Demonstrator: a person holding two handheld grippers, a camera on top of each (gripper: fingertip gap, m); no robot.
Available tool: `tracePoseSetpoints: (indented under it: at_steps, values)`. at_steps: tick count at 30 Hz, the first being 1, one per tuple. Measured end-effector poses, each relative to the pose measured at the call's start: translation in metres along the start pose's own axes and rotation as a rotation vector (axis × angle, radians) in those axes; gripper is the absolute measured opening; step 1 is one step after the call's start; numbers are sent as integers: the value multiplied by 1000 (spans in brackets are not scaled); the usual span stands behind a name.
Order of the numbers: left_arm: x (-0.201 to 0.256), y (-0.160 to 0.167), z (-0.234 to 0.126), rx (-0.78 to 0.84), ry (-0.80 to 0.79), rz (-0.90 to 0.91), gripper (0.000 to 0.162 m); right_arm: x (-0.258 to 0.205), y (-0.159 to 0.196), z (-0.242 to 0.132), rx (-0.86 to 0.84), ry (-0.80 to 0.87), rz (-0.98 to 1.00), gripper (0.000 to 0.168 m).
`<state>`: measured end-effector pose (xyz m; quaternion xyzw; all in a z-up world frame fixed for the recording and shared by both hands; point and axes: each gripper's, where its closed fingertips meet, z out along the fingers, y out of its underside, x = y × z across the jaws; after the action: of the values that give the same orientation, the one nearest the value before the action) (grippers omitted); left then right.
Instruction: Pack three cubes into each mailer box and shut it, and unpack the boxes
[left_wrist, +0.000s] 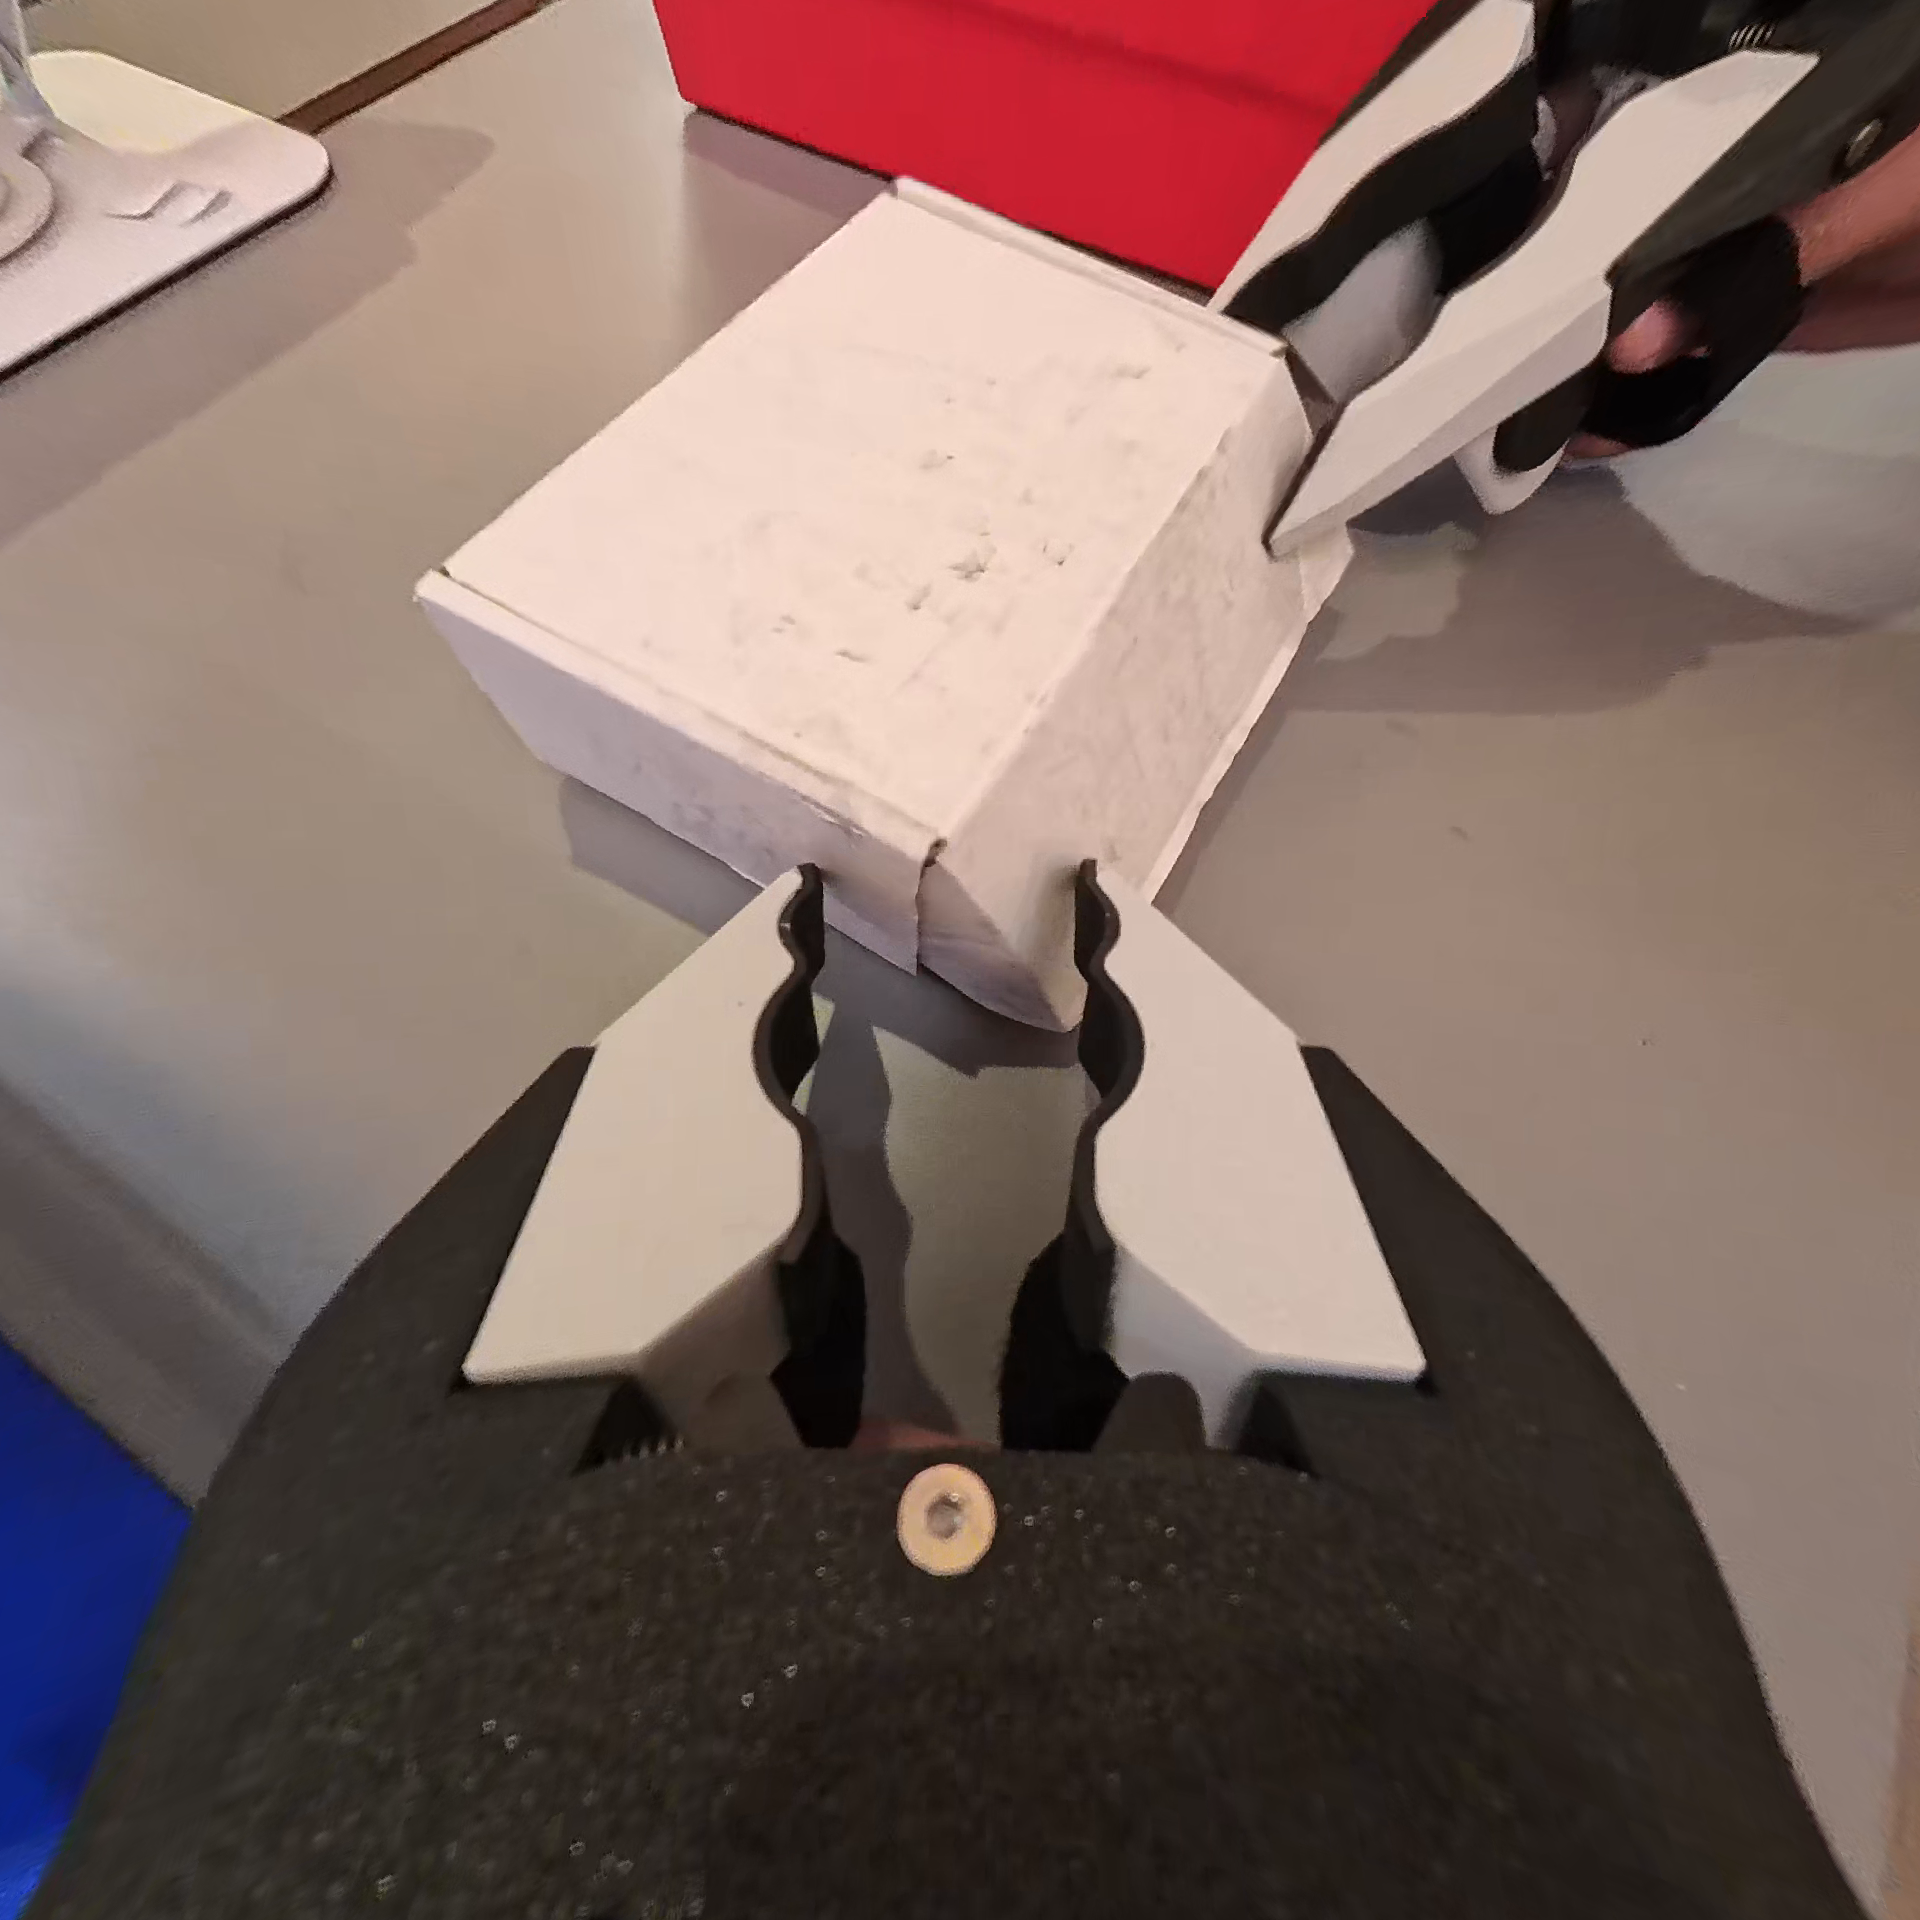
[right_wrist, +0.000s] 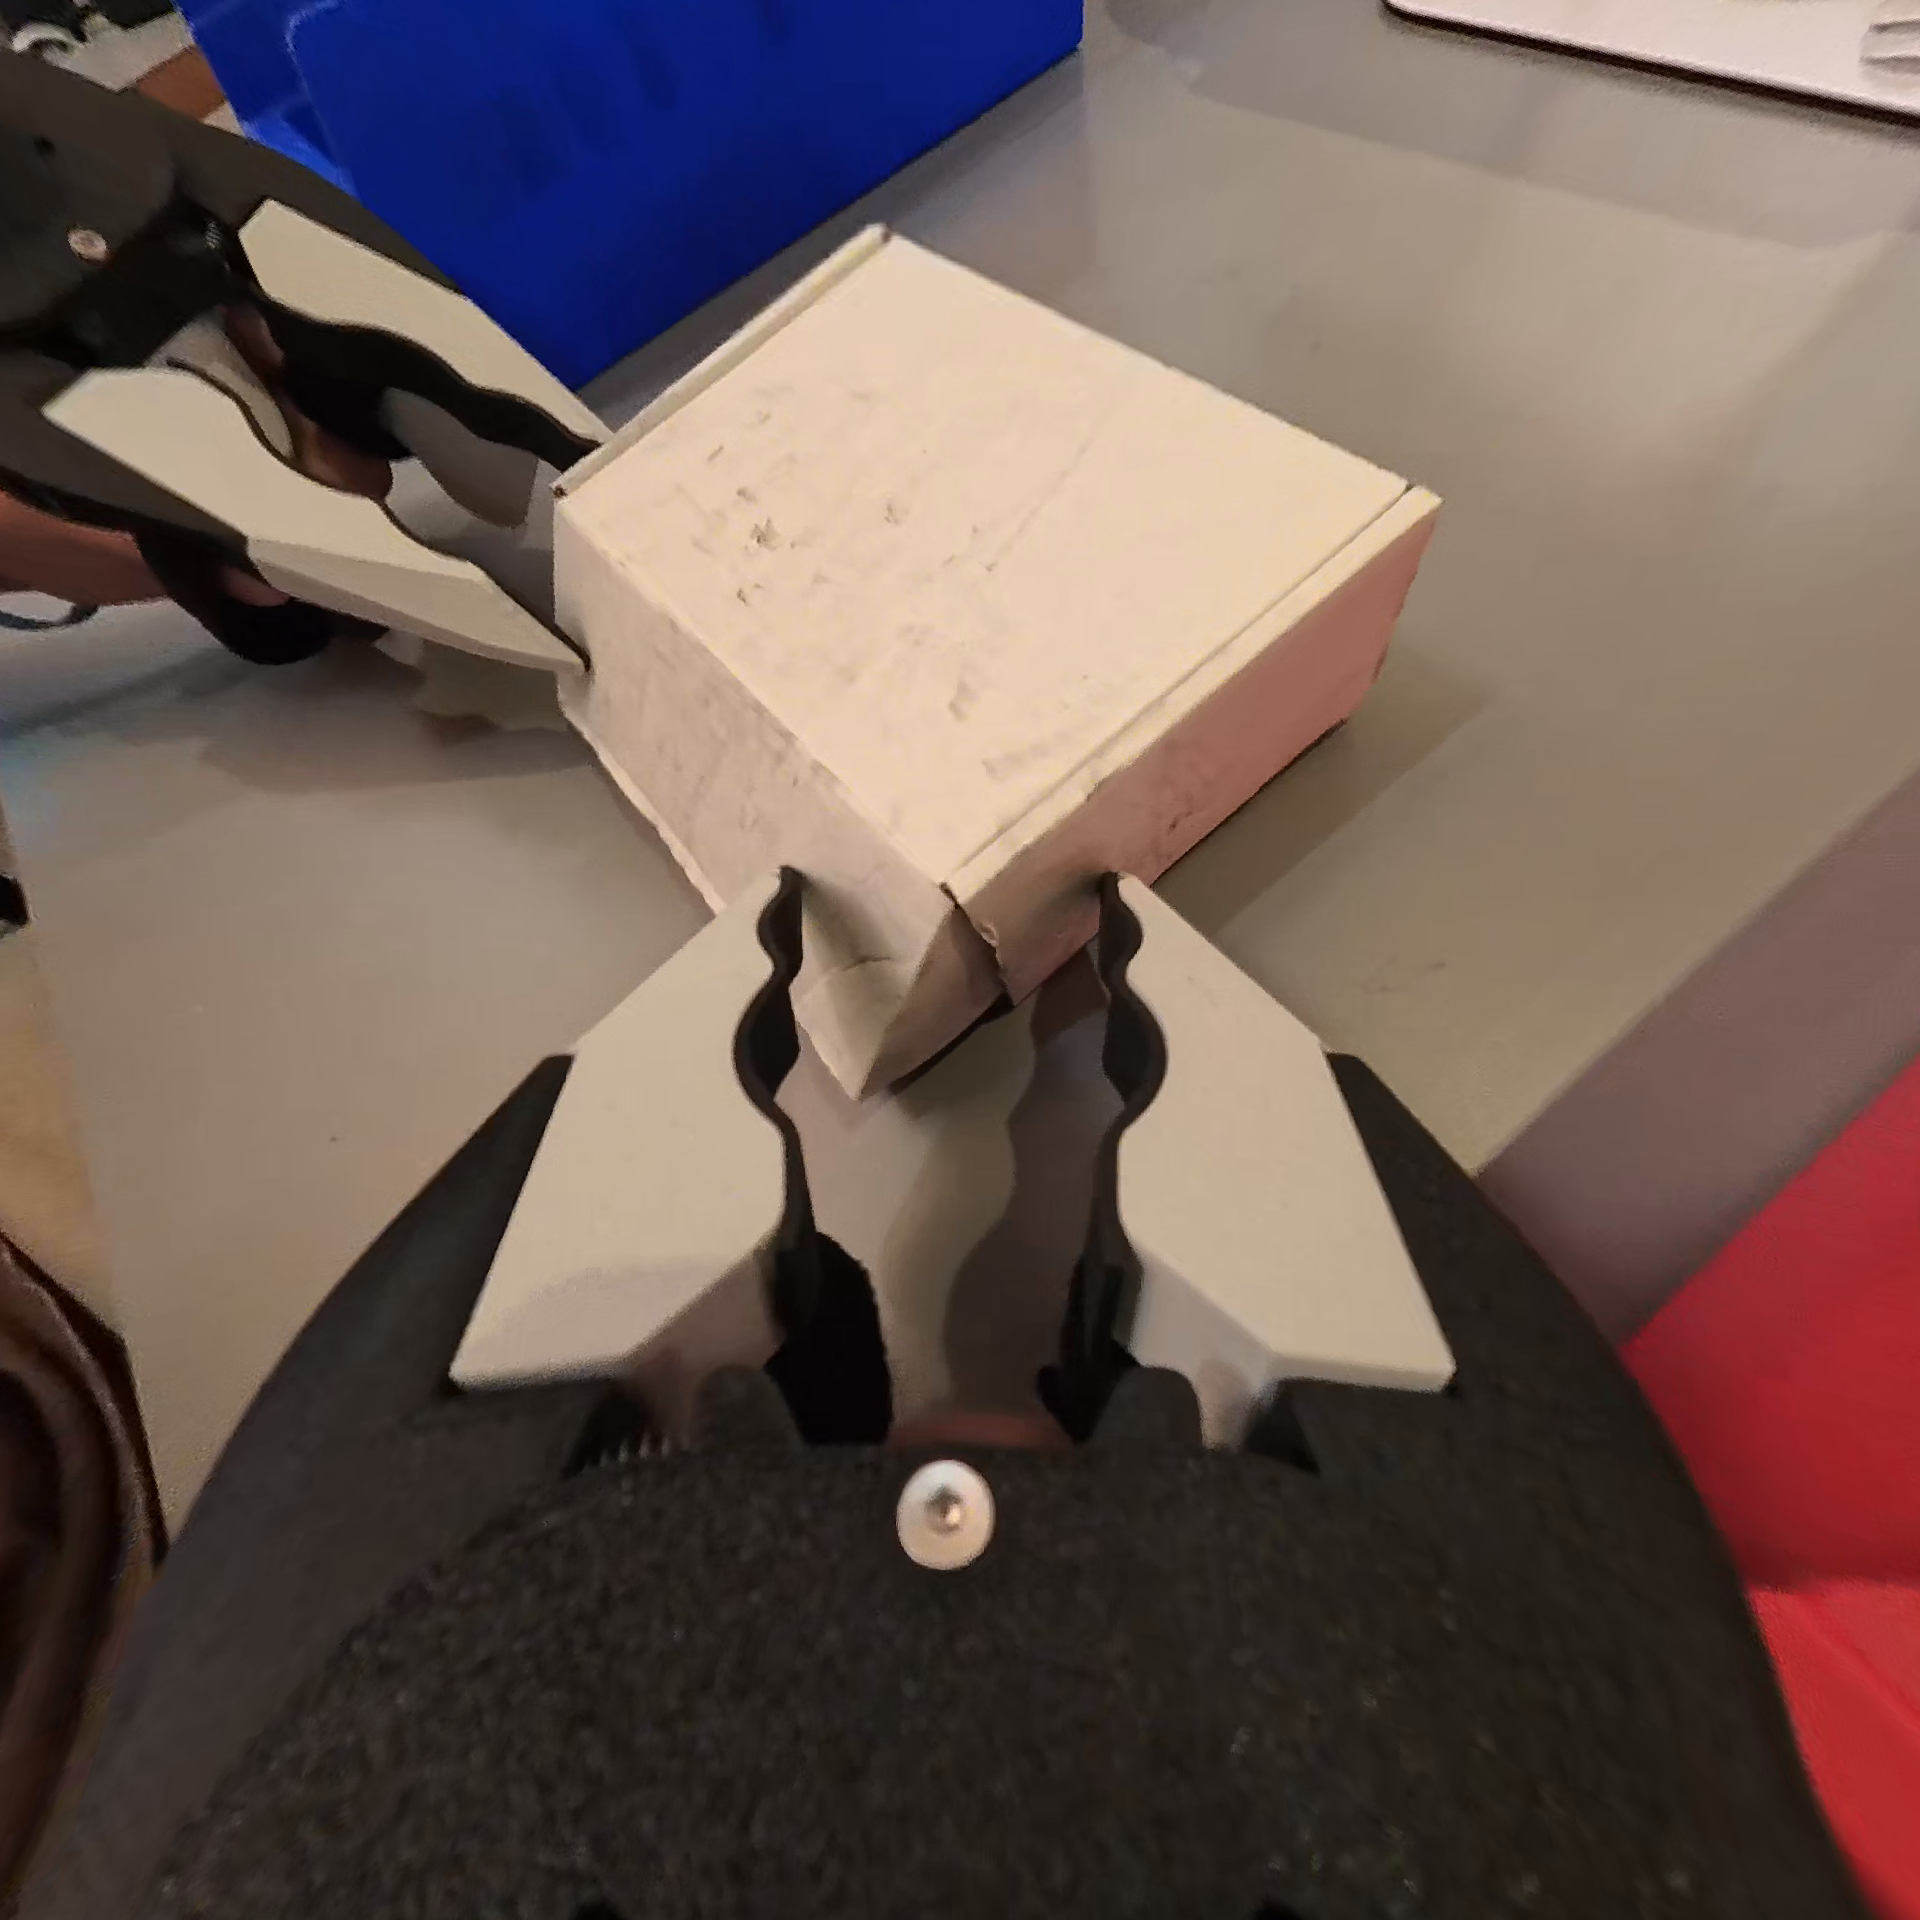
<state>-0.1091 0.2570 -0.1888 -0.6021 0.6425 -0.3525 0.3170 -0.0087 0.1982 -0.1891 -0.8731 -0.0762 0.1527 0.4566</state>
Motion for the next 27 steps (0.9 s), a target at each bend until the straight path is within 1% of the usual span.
tracePoseSetpoints:
  at_steps: [2, 3, 5, 7, 9, 10, 12, 13, 14, 18, 23, 25, 27]
  values:
    - [2, 1, 0, -13, 13, 19, 46, -1, 3, -2, -28, -2, -56, 58]
    - [3, 3, 0, -32, 30, 19, 50, -2, 6, -3, -54, -8, -74, 67]
    - [5, 13, 4, -97, 57, 34, 83, -1, 14, 0, -126, -3, -101, 85]
    - [-3, 20, 9, -148, 16, 98, 100, -3, 19, 2, -197, -3, -149, 100]
    - [-12, 17, 13, -153, -13, 123, 98, 9, 19, 4, -270, 71, -229, 106]
    - [-11, 14, 14, -140, 4, 114, 90, 14, 18, 5, -297, 92, -254, 107]
    - [-3, 6, 14, -100, 69, 72, 67, 13, 16, 8, -318, 69, -259, 97]
    - [-1, 3, 14, -84, 86, 54, 63, 11, 15, 9, -311, 44, -255, 91]
    - [-2, 4, 16, -85, 81, 51, 63, 9, 16, 11, -304, 29, -253, 86]
    - [-8, 9, 20, -109, 21, 114, 59, 13, 19, 16, -309, 69, -319, 81]
    - [-26, 7, 26, -121, -123, 178, 48, 22, 11, 21, -296, 155, -303, 70]
    - [-25, 6, 25, -118, -117, 175, 48, 23, 11, 21, -300, 162, -292, 69]
    - [-16, 5, 18, -136, -66, 146, 50, 16, 12, 16, -335, 130, -287, 70]
